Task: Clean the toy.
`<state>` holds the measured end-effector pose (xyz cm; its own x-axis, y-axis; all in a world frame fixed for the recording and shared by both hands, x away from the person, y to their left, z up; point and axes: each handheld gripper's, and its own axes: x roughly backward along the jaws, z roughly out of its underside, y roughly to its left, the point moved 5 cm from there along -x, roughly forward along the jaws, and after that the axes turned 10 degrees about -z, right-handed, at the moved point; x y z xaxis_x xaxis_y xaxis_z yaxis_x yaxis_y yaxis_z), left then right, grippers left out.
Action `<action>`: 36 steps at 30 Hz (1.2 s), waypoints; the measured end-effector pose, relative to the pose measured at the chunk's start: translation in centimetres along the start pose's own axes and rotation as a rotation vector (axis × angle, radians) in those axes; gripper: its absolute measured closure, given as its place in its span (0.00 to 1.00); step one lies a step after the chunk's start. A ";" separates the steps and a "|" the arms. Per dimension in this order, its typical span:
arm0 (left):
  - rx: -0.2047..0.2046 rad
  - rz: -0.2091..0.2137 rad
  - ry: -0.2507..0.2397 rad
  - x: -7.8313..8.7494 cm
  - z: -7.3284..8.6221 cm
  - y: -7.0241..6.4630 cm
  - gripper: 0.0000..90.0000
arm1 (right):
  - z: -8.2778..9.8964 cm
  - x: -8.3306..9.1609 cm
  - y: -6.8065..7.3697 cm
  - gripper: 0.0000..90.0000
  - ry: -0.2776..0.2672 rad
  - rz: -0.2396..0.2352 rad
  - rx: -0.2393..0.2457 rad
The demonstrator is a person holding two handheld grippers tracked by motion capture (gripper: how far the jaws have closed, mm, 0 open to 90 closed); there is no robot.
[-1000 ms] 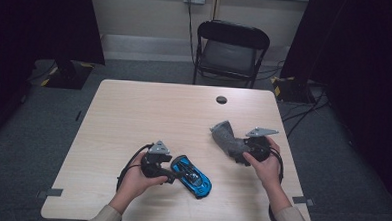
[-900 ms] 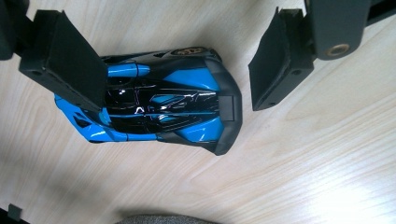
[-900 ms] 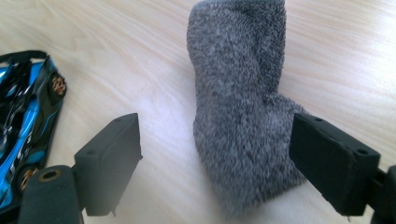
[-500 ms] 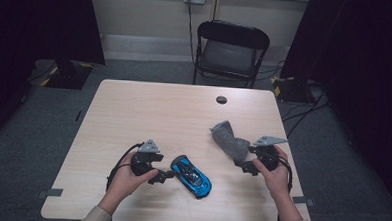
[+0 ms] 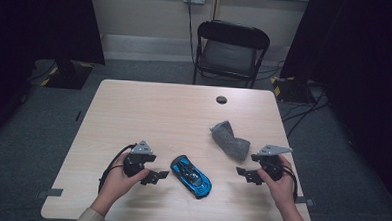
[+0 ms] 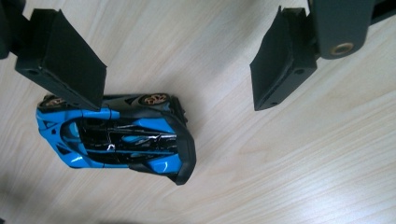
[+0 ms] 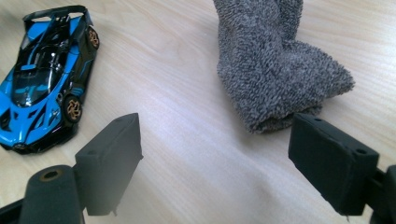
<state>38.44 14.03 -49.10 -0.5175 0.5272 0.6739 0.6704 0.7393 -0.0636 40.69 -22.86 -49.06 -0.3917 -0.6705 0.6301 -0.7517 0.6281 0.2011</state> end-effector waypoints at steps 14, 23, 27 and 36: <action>0.010 -0.017 0.009 1.0 1.8 1.8 0.20 | 1.9 0.3 0.6 0.20 0.014 -0.007 -0.006; 0.027 -0.033 0.019 1.4 2.9 2.9 0.20 | 3.2 0.7 0.7 0.20 0.026 -0.007 -0.017; 0.031 -0.040 0.022 1.5 3.2 3.2 0.20 | 3.8 0.8 0.7 0.20 0.027 -0.005 -0.021; 0.032 -0.054 0.023 1.6 4.0 4.0 0.20 | 4.7 1.0 0.6 0.21 0.035 0.001 -0.025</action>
<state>38.13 19.52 -51.22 -0.5399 0.4766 0.6938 0.6241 0.7797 -0.0499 37.35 -25.04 -51.81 -0.3732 -0.6561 0.6559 -0.7379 0.6385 0.2188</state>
